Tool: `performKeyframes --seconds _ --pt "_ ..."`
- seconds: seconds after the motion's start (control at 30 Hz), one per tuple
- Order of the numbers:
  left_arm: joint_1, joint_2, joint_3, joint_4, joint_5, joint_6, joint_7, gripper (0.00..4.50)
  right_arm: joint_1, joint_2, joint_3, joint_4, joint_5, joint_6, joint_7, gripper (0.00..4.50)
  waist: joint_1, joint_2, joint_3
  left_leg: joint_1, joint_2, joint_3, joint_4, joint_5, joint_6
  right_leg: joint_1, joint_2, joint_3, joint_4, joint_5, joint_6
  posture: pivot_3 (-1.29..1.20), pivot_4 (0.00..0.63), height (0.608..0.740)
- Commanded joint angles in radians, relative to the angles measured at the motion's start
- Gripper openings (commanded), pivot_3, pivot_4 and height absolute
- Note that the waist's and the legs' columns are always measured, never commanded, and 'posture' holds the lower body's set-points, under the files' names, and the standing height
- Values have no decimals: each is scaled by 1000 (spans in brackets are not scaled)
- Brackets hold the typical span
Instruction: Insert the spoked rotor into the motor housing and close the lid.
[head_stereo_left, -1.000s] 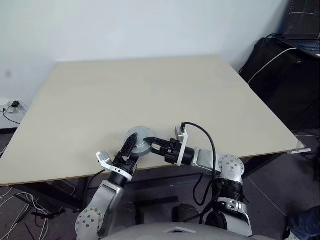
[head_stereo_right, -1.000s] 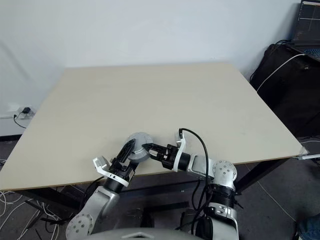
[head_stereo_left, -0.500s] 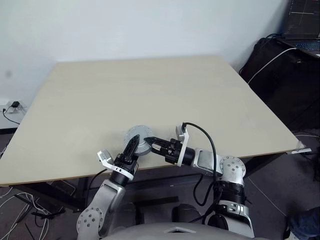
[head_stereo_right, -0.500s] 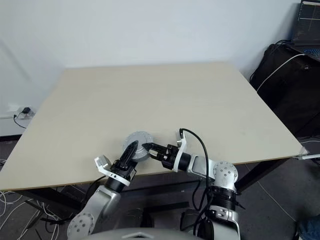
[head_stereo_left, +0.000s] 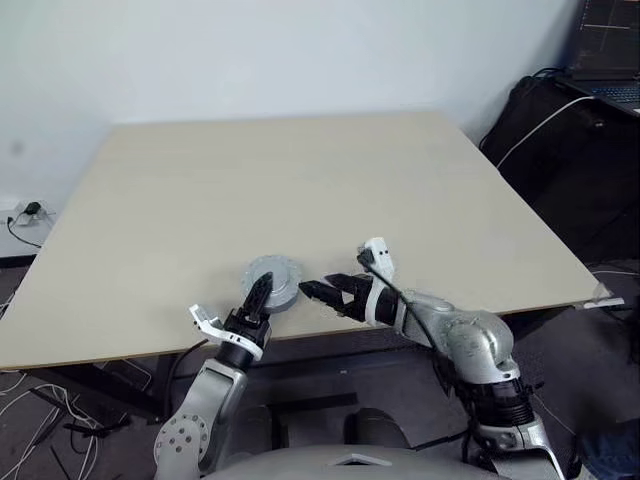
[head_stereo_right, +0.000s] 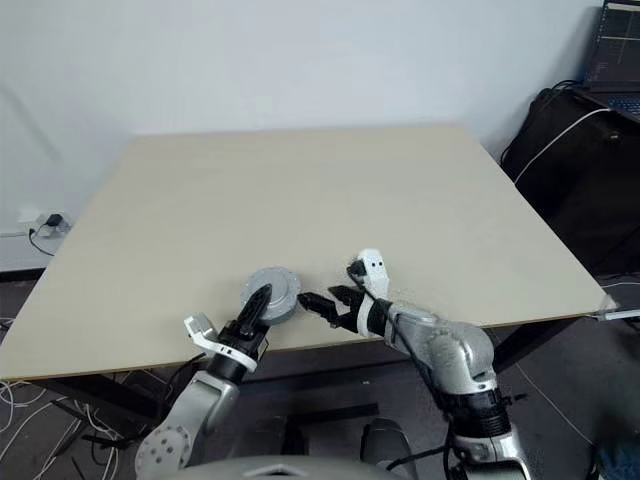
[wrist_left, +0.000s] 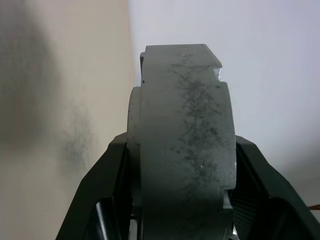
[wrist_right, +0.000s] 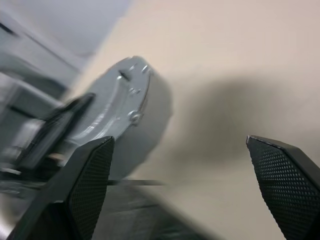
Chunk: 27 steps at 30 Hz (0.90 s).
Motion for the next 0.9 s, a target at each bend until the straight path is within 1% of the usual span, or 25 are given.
performKeyframes --seconds 0.03,0.13,0.23,0.3,0.37,0.5,0.67,0.9 --pt "-69 -63 24 -24 14 -26 -3 2098 37 -61 131 10 -283 -338 57 4500 4 -1 0 0 0 0 1 0 0 1 0 0 0 0 0 0 0 740" --pt "-124 -50 57 17 53 -49 21 2098 81 -41 140 90 -399 -533 38 4500 5 -3 1 0 0 0 2 0 0 1 0 0 0 0 1 0 0 740" --pt "-207 -33 98 79 96 -72 32 2098 111 -1 126 171 -475 -675 13 4500 9 -5 1 0 -1 0 4 0 0 2 2 0 0 1 1 0 0 740" --pt "-290 -17 140 147 123 -85 35 2098 125 24 121 220 -529 -769 -13 4500 11 -7 2 0 -1 0 5 0 0 3 3 0 0 1 1 0 0 740" --pt "-378 -5 181 229 164 -101 45 2098 134 42 116 249 -550 -818 -10 4500 14 -8 2 -1 0 0 7 0 0 3 4 0 0 2 0 0 0 740" --pt "-532 -4 250 391 238 -132 54 2098 140 69 100 272 -558 -843 7 4500 14 -9 2 -1 0 -1 8 0 0 4 7 1 0 3 -1 0 0 740" --pt "-694 -6 315 579 327 -168 57 2098 148 78 89 272 -572 -853 23 4500 16 -10 2 -1 0 -2 8 1 -1 4 9 2 0 3 -1 0 0 740" --pt "-834 11 382 790 447 -198 49 2098 167 82 73 256 -573 -829 38 4500 13 -12 3 1 0 -3 9 1 -2 12 10 2 0 3 -1 0 0 740"
